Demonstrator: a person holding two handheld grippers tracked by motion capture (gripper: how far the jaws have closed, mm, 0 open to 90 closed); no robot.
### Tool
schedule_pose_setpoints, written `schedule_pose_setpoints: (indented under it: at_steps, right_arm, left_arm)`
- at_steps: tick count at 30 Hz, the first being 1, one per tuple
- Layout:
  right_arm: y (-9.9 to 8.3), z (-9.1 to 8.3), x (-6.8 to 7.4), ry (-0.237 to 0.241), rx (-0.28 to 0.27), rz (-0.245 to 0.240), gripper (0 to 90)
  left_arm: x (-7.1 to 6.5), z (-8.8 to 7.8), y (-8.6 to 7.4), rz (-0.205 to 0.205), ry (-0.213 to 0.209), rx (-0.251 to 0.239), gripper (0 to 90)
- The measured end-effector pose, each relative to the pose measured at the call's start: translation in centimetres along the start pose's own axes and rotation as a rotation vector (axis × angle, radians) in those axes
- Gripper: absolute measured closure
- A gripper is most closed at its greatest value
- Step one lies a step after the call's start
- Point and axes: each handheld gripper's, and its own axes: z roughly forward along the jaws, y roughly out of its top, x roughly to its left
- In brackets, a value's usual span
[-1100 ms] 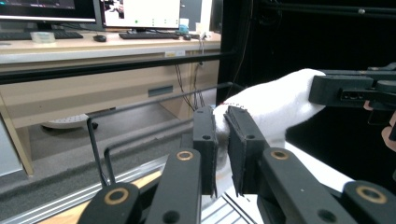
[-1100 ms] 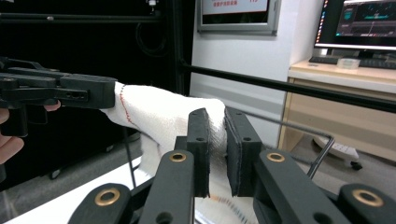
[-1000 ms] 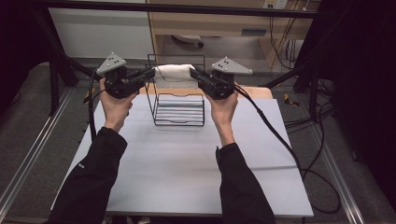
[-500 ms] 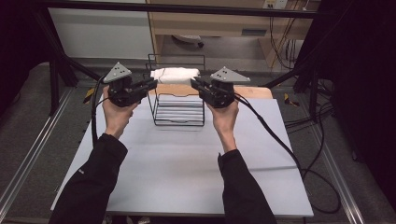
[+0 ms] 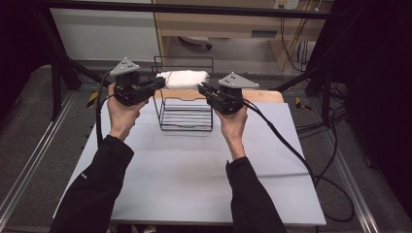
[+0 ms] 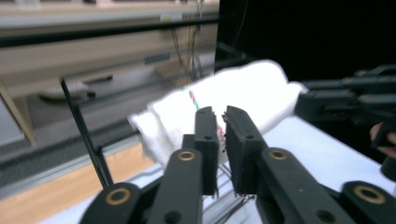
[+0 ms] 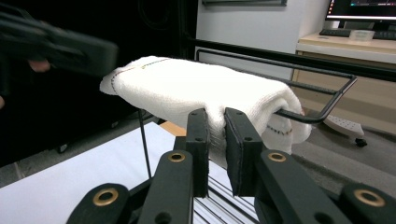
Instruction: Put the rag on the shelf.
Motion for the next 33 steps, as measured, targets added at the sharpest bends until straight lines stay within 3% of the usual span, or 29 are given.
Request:
schedule_pose_setpoints:
  at_steps: [7, 12, 15, 19, 21, 27, 33]
  right_arm:
    - [-0.1, -0.3, -0.2, 0.023, 0.007, 0.008, 74.2]
    - [0.7, -0.9, -0.2, 0.027, -0.015, 0.001, 62.3]
    - [1.2, -0.9, 0.0, 0.042, -0.011, -0.004, 68.4]
    - [1.1, -0.3, 0.5, 0.071, 0.042, 0.009, 84.9]
    - [0.6, 0.2, 0.7, 0.059, 0.085, 0.006, 88.6]
    - [-0.4, 1.4, 0.1, -0.01, 0.13, -0.008, 89.8]
    - [-0.7, 2.0, -0.4, -0.027, 0.13, -0.006, 88.9]
  left_arm:
    - [0.1, 1.4, -1.2, -0.008, 0.006, 0.039, 87.2]
    - [0.1, 1.8, -1.4, -0.001, 0.024, 0.043, 88.7]
    - [0.1, 1.9, -1.5, 0.003, 0.03, 0.043, 89.1]
    - [0.1, 2.2, -1.8, 0.001, 0.034, 0.047, 89.0]
    - [0.2, 2.4, -2.0, 0.005, 0.038, 0.054, 88.9]
    - [0.4, 3.0, -2.4, -0.005, 0.04, 0.049, 88.8]
    - [0.8, 3.3, -2.7, -0.024, 0.035, 0.041, 88.6]
